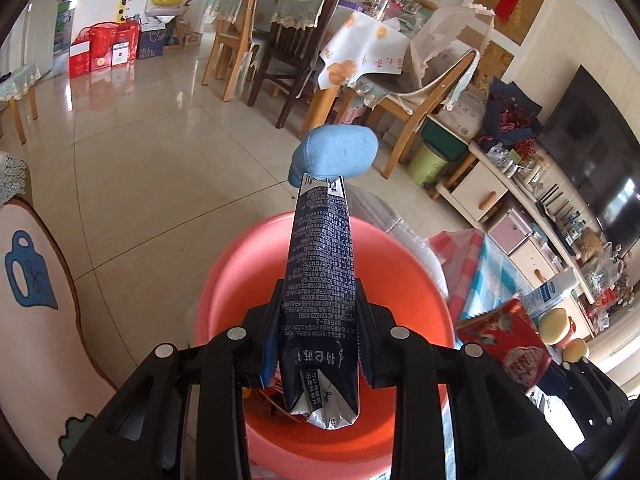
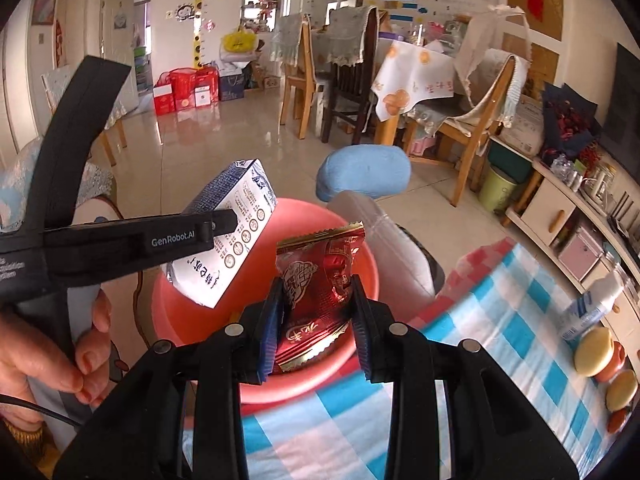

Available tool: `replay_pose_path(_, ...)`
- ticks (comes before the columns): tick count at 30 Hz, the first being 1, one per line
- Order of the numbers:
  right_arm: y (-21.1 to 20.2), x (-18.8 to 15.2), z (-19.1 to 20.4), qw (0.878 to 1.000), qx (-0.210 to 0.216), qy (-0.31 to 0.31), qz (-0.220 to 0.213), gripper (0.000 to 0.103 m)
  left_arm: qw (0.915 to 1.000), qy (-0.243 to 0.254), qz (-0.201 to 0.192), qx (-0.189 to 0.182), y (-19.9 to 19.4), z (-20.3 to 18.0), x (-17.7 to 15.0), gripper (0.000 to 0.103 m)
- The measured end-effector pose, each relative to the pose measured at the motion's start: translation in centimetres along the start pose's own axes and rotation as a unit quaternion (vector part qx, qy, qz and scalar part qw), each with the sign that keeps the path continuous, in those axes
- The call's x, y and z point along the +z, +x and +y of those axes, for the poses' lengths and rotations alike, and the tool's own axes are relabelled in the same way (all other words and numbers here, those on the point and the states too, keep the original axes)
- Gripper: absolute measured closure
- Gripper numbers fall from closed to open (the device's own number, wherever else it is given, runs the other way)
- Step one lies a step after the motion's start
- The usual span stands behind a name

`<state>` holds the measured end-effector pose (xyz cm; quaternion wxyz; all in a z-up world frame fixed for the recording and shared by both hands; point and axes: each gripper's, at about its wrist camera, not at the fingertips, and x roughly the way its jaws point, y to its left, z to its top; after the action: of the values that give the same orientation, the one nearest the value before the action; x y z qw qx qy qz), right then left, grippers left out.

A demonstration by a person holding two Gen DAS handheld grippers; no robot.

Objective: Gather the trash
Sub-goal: 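Carry the carton and red packet to the pink bucket and open both grippers, then withdraw both open grippers from the bucket back over the table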

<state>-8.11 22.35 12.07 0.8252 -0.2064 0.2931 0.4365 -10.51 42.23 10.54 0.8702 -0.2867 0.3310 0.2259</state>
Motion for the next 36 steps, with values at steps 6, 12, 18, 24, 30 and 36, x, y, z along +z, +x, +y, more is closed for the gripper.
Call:
replay_pose_path(6,3.0,-0.3,0.8,1.000,0.011,-0.004,0.021,0.069,0.9998,-0.007,0.010,0.016,0.8,1.3,-0.3,0.070)
replay_pose_path(12,3.8,-1.0,0.8,1.000,0.001,-0.003,0.030,0.042,0.9991,-0.004,0.010,0.042,1.1,1.3,-0.1,0.051)
replay_pose_path(18,1.8,-1.3,0.4,0.999,-0.049,-0.014,0.004,0.013,0.9978,0.019,-0.013,0.062,0.2,0.0,0.0,0.017)
replay_pose_path(24,-0.1,-1.9,-0.7,0.996,-0.088,-0.017,-0.010,0.011,0.9977,0.034,-0.016,0.056,-0.2,-1.5,-0.1,0.014)
replay_pose_path(30,-1.8,-2.9,-2.3,0.995,-0.098,0.006,-0.017,0.010,0.9966,0.057,-0.017,0.057,-0.2,-3.3,-0.5,0.014)
replay_pose_path(36,-3.4,-4.3,-3.9,0.993,-0.108,0.033,-0.021,0.010,0.9948,0.082,-0.016,0.058,-0.1,-5.5,-1.1,0.013)
